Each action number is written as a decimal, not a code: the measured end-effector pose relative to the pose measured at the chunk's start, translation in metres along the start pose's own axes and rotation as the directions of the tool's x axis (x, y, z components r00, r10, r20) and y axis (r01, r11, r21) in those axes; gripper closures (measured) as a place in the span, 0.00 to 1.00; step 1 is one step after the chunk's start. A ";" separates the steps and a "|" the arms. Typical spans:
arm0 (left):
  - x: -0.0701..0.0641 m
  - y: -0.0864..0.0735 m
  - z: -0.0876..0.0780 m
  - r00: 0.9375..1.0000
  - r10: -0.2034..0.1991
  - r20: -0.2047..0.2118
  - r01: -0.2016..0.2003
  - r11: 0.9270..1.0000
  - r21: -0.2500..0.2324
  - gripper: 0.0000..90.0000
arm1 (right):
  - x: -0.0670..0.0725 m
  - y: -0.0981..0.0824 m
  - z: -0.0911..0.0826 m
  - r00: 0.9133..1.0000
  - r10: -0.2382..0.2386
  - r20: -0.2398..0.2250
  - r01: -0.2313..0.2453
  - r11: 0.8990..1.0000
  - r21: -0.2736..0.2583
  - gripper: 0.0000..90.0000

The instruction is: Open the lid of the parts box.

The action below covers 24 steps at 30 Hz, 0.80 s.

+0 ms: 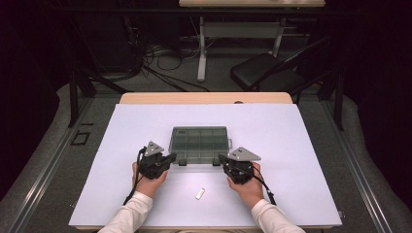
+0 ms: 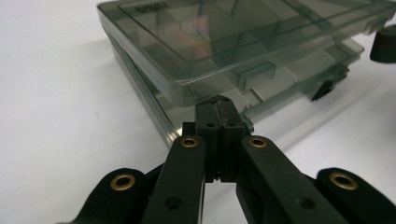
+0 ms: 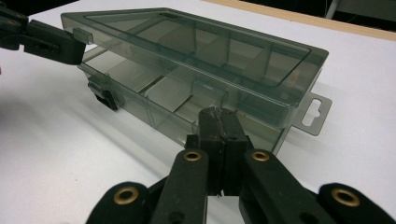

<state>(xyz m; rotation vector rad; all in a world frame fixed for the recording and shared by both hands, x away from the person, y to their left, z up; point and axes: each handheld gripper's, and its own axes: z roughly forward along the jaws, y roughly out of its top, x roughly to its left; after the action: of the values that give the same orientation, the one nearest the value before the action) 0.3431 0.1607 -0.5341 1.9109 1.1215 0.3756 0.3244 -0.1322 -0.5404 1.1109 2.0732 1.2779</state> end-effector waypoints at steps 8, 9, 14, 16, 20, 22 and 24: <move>0.000 0.006 -0.002 1.000 -0.021 -0.012 0.021 1.000 -0.017 1.00 | -0.005 0.003 0.000 1.000 0.024 0.001 -0.024 1.000 0.016 1.00; 0.001 0.007 -0.002 1.000 -0.024 -0.011 0.024 0.999 -0.023 1.00 | -0.005 0.003 0.000 1.000 0.024 0.001 -0.024 1.000 0.016 1.00; 0.001 0.018 0.000 0.999 -0.043 -0.018 0.043 0.999 -0.019 1.00 | -0.009 0.015 0.000 0.999 0.032 0.009 -0.032 0.999 0.009 1.00; 0.001 0.023 0.000 0.999 -0.040 -0.020 0.040 0.999 -0.010 1.00 | -0.011 0.019 0.001 0.999 0.036 0.015 -0.036 0.999 0.007 1.00; 0.002 0.037 0.000 0.999 -0.045 -0.026 0.044 0.999 -0.021 1.00 | -0.016 0.028 0.004 0.998 0.062 0.018 -0.062 0.998 0.023 1.00; 0.003 0.045 -0.001 0.999 -0.047 -0.027 0.047 0.998 -0.032 1.00 | -0.019 0.033 0.006 0.997 0.078 0.017 -0.078 0.997 0.022 1.00; 0.003 0.055 -0.001 0.999 -0.040 -0.026 0.039 0.999 -0.038 1.00 | -0.025 0.043 0.007 0.996 0.081 0.032 -0.082 0.996 0.026 1.00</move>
<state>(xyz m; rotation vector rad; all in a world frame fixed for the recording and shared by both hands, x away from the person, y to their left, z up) 0.3752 0.1515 -0.4903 1.8533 1.1604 0.3981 0.3605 -0.1385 -0.5065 1.2315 2.0477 1.2661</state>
